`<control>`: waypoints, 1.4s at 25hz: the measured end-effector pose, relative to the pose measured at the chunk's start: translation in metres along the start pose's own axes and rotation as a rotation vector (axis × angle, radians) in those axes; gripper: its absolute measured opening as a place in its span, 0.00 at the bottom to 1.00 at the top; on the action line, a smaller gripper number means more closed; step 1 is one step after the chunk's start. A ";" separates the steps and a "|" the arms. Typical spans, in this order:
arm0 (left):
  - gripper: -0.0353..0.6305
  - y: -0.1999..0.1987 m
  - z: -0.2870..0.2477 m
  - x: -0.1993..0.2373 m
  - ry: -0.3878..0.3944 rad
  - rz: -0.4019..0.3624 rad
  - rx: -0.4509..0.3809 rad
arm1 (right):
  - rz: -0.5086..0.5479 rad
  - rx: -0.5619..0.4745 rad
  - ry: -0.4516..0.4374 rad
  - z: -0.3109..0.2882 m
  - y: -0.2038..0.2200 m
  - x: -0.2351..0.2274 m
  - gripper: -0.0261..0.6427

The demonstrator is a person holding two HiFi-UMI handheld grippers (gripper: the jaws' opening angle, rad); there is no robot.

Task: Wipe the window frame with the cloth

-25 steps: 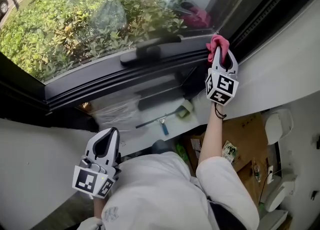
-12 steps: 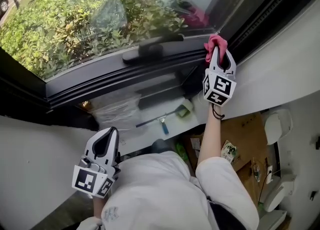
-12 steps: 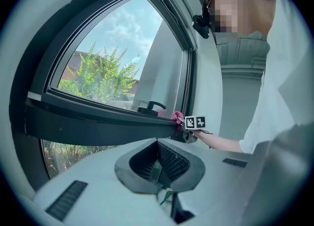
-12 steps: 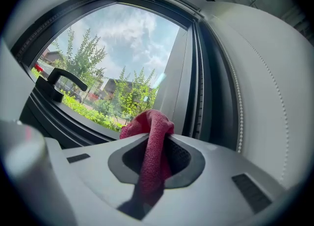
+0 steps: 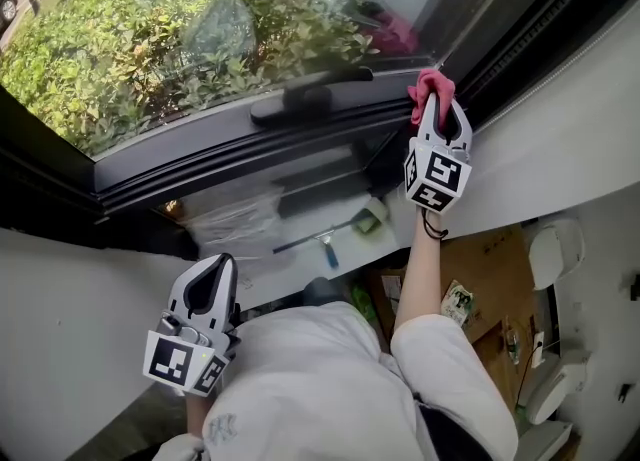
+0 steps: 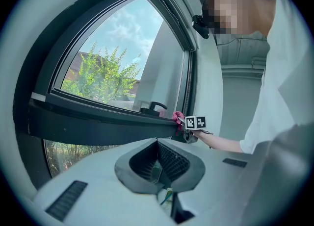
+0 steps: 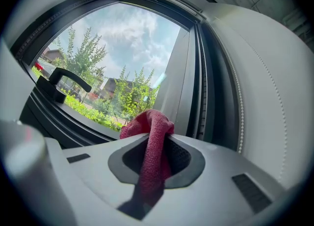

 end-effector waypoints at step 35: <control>0.07 0.005 0.021 0.005 -0.028 0.007 -0.020 | 0.056 0.018 -0.072 0.018 -0.016 0.046 0.13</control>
Point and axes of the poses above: the fingertips, and each gripper's own axes: z backward along the fingers, x to its left, y out of its underside, the point moved 5 cm from there along z, backward along the fingers, and after that the axes turned 3 degrees about -z, right-handed, at the moved point
